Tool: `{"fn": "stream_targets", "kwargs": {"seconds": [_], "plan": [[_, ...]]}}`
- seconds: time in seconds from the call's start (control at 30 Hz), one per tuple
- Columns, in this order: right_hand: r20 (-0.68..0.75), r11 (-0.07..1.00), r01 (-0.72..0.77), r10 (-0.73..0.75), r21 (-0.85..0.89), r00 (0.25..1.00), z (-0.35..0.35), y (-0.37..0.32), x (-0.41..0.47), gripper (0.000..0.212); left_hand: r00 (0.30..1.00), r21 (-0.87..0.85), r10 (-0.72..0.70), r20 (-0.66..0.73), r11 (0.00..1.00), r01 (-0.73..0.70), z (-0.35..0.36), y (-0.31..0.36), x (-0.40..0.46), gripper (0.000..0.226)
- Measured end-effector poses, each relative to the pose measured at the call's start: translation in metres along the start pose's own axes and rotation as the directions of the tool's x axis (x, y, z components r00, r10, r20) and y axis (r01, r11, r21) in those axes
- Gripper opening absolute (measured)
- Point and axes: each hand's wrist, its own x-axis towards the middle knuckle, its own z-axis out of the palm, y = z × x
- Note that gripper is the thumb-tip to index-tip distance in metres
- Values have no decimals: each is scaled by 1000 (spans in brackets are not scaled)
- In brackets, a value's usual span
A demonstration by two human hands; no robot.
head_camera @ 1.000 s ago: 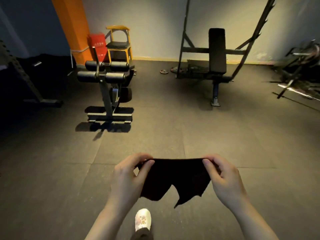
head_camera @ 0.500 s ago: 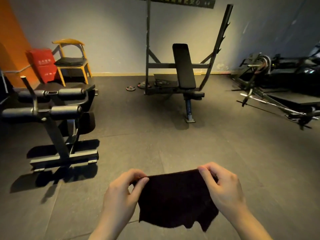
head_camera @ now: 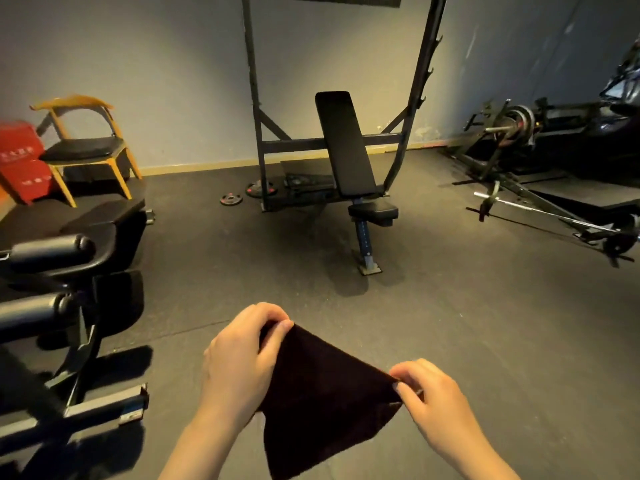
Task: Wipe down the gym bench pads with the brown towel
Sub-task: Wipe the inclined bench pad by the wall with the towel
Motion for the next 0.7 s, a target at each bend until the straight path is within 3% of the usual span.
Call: {"fn": "stream_targets", "kwargs": {"seconds": [0.2,0.4,0.53,0.63,0.7], "plan": [[-76,989,-82,91,121,993,-42,21,170,35,999,48,48,6,998,-48,44,4,140,22],[-158,987,-41,66,157,985,-58,12,309,24,995,-25,-69,69,997,70,99,-43,259,15],[-243,996,13,9,90,970,-62,13,411,19,974,-35,-135,182,989,143,152,-84,350,20],[-172,1000,-17,12,-22,985,-61,21,483,21,944,-78,-180,277,975,209,189,-113,418,23],[-82,987,19,-32,-161,996,-68,18,536,12,921,-85,-170,350,974,212,205,-121,471,22]]}}
